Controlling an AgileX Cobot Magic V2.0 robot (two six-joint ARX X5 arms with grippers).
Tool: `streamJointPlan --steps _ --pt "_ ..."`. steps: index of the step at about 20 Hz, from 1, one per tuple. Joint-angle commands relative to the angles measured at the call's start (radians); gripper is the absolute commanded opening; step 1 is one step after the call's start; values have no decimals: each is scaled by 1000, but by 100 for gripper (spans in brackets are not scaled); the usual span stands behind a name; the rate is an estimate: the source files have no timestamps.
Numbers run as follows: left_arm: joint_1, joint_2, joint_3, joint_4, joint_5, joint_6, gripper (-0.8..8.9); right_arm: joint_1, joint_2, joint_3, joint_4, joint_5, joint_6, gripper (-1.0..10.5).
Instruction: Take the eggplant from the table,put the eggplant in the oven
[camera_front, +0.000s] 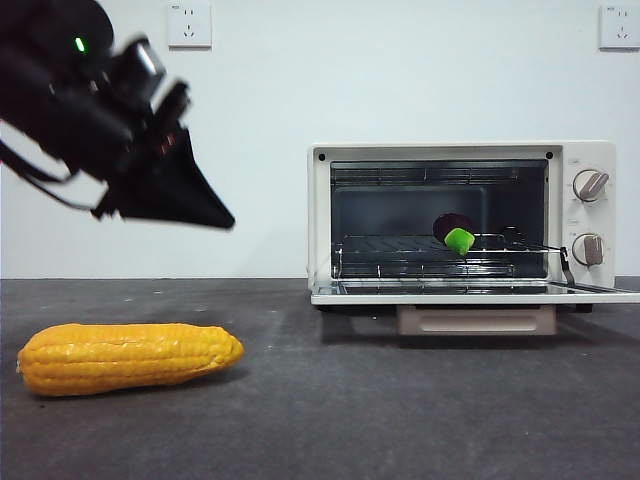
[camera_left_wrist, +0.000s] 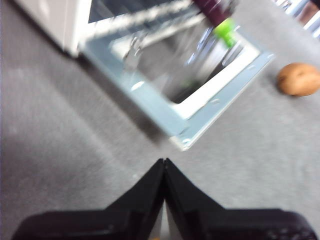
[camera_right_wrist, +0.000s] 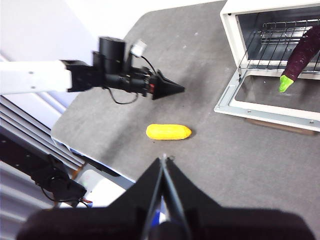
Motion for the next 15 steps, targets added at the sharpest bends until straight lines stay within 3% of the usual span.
streamJointPlan --steps 1,7,13,15 --pt "-5 63 5 52 5 -17 -6 1 -32 4 -21 -3 40 -12" --pt "-35 200 16 187 7 -97 -6 1 -104 4 -21 -4 109 -12" --pt "-81 301 122 180 0 -121 -6 1 -164 4 -21 -8 161 -12" --pt "-94 321 154 155 -54 -123 -6 1 -172 4 -21 -31 169 -12"
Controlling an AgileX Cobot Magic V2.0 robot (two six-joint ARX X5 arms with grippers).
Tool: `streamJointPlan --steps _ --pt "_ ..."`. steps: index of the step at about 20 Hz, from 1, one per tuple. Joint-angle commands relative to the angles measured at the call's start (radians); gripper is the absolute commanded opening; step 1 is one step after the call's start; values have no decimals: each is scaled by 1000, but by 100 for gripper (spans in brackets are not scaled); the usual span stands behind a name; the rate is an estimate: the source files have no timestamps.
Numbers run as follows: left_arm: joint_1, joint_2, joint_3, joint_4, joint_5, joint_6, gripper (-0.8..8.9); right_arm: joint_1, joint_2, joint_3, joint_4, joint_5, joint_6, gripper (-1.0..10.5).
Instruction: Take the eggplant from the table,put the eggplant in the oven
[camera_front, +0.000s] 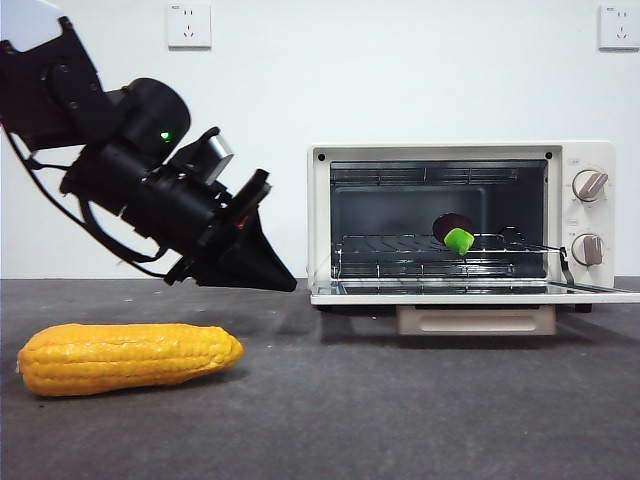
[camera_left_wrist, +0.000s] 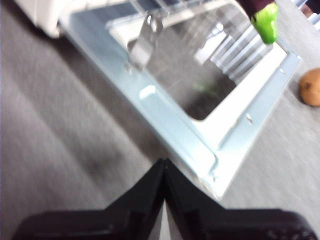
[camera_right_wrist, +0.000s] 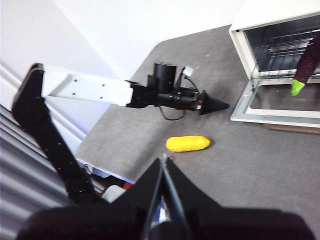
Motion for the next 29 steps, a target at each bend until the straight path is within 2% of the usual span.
streamJointPlan --steps 1,9,13,16,19,25,29 --pt "-8 29 22 -25 -48 -8 -6 1 -16 3 -21 -26 29 -12" --pt "-3 61 22 -29 -69 0 -7 1 -18 3 -21 -39 24 -12" --pt "-3 129 22 -22 -68 -32 -7 1 -18 3 -21 -39 22 -12" --pt "-11 144 22 -3 -39 -45 -7 1 -18 3 -21 -39 18 -12" --pt "-17 144 22 54 10 -102 -7 1 -18 3 -21 -39 1 -12" --pt "-47 144 22 98 24 -132 -8 1 -18 3 -21 -24 -8 -12" --pt "-56 144 22 143 70 -158 -8 1 -18 3 -21 -24 -16 -12"
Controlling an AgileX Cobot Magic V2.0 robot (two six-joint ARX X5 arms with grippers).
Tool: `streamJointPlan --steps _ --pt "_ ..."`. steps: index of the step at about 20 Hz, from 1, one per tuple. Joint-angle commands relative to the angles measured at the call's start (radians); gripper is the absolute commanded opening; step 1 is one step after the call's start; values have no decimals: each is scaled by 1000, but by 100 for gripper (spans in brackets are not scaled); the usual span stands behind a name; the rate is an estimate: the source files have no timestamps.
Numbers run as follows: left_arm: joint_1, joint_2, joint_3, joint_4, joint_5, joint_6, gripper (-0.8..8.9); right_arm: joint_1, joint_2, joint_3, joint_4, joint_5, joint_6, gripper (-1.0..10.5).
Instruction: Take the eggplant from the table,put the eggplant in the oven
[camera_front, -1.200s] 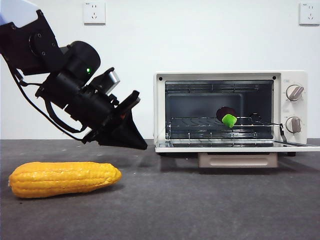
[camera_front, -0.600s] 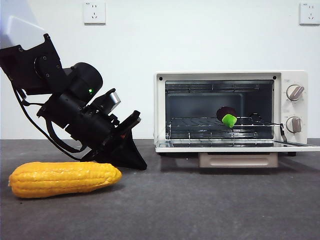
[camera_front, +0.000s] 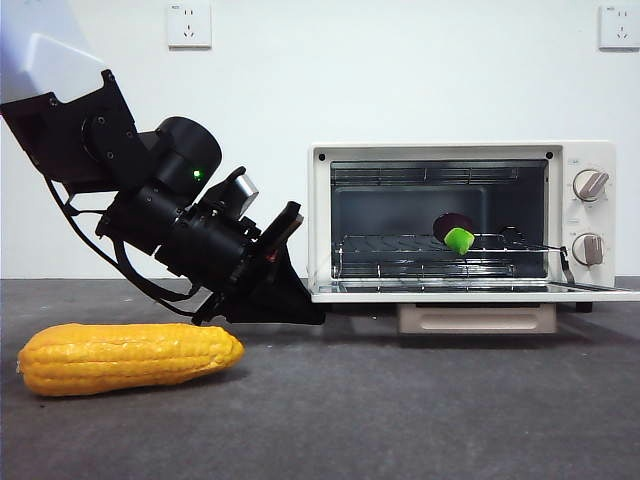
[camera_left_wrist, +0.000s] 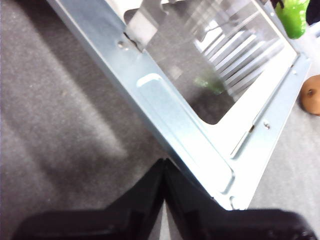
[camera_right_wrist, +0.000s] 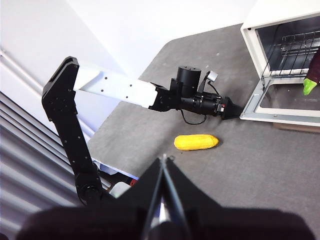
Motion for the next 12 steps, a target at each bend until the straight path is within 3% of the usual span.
streamJointPlan --steps 1,5,12 --pt "-8 14 -5 30 25 -23 -8 0 -9 3 -21 1 -13 -12" --pt "-6 14 -5 62 42 -45 -8 0 -9 3 -21 1 -14 -12" --pt "-5 14 -5 261 76 -215 -8 0 -9 3 -21 1 -15 -12"
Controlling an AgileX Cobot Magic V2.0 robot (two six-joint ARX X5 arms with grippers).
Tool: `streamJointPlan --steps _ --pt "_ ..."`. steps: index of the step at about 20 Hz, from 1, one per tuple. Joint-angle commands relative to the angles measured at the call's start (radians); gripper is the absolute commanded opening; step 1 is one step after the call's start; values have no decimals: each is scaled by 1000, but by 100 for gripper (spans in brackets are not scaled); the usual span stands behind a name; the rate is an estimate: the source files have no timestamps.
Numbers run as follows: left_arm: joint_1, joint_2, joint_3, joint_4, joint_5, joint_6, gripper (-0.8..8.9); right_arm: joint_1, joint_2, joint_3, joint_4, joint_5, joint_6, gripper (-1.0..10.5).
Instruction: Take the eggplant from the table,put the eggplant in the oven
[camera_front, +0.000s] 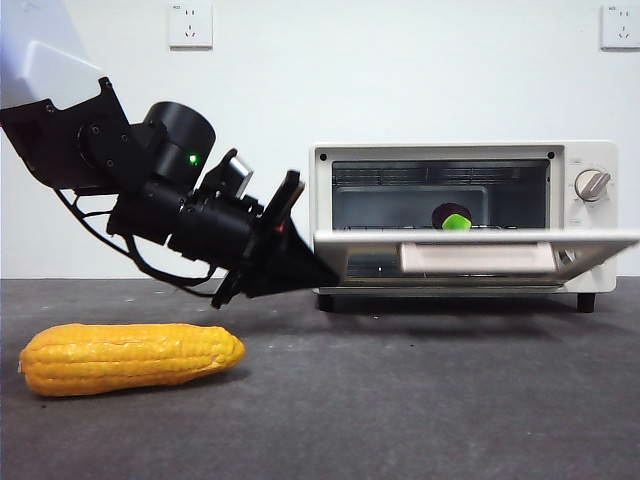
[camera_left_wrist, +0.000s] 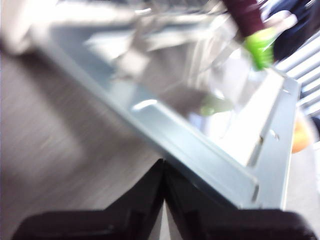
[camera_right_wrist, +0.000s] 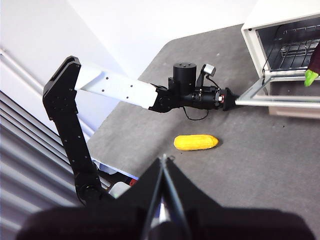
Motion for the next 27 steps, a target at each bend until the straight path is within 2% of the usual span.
streamJointPlan --steps 1,8,11,16,27 --pt "-10 4 3 48 17 -53 -8 0 -9 3 -21 0 -13 -12" --pt "-10 4 82 87 5 -85 -8 0 -9 3 -21 0 -14 -12" --pt "-10 4 155 65 -43 -84 -8 0 -9 3 -21 0 -14 -12" --pt "3 4 256 -20 -133 -8 -8 0 -9 3 -21 14 -15 -12" --pt "27 -28 314 -100 -77 -3 -7 0 -9 3 -21 56 -27 -12"
